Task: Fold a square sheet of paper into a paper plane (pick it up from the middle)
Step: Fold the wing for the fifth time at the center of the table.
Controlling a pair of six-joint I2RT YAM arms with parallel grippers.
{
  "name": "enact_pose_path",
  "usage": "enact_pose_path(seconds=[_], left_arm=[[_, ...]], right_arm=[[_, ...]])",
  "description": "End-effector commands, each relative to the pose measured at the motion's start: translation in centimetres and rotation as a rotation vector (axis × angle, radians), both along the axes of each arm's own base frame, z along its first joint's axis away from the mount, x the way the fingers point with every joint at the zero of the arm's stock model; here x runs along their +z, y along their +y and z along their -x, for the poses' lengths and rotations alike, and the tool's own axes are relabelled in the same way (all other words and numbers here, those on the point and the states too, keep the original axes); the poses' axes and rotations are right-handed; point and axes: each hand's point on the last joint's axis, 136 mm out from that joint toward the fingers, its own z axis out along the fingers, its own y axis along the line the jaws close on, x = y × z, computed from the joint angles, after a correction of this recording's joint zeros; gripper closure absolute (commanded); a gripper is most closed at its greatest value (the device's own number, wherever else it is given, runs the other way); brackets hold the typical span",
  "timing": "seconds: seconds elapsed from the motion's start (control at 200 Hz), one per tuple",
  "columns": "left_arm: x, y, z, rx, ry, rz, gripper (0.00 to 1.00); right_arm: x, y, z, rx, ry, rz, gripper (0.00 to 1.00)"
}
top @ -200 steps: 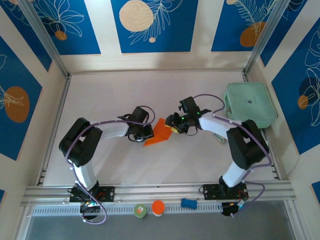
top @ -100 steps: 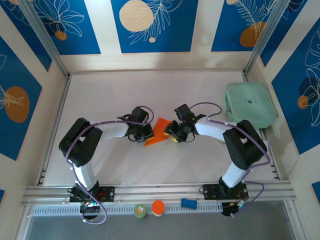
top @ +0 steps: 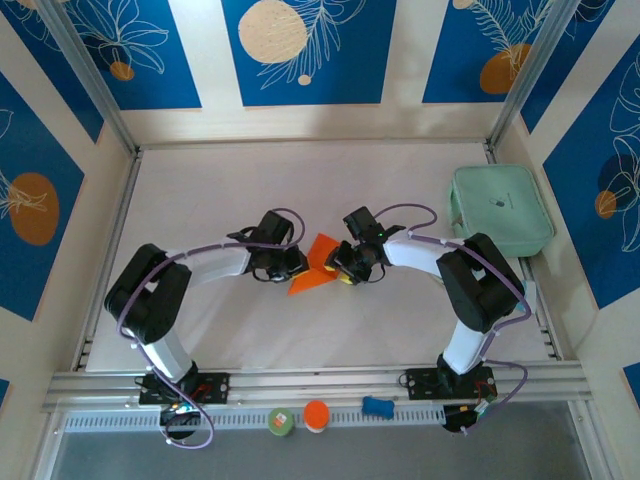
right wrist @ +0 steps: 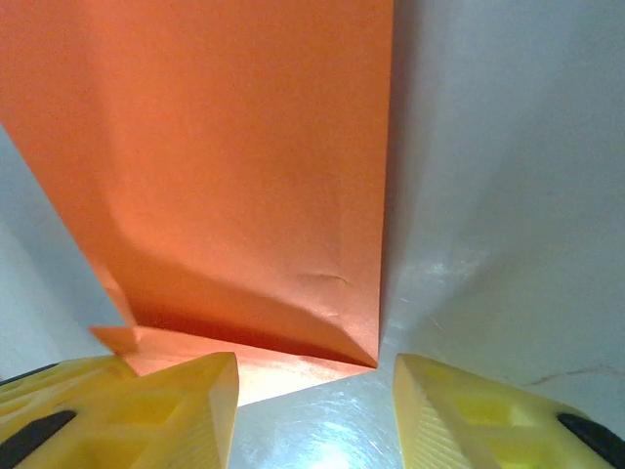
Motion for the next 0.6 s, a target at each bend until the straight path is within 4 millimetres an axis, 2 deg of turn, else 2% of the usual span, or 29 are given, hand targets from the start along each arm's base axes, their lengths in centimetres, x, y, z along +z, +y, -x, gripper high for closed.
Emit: enact_pose_path(seconds=[0.0,0.145,0.26,0.345,0.59], left_arm=[[-2.0,1.2,0.8,0.007,0.039,-0.055,0.84],[-3.3,1.5,0.9,0.013,0.062,-0.085,0.86],[-4.7,2.5,1.3,0.040,0.090,-0.131,0.88],[-5.4,2.6,1.7,0.058,0.122,-0.108,0.89],[-5.7,3.2,2.3,0.116,0.169,-0.063,0.89]], right_arm=[[0.0,0.1,0.4,-0.002,0.024,0.009,0.55],[0.1,0.0,0.4,-0.004,0.024,0.011,0.55],[0.1,0.0,0.5,-0.005,0.024,0.012,0.54],[0.0,0.0,0.5,-0.005,0.030,0.010,0.54],[-0.2,0.3,0.8,-0.001,0.043,0.008,0.52]])
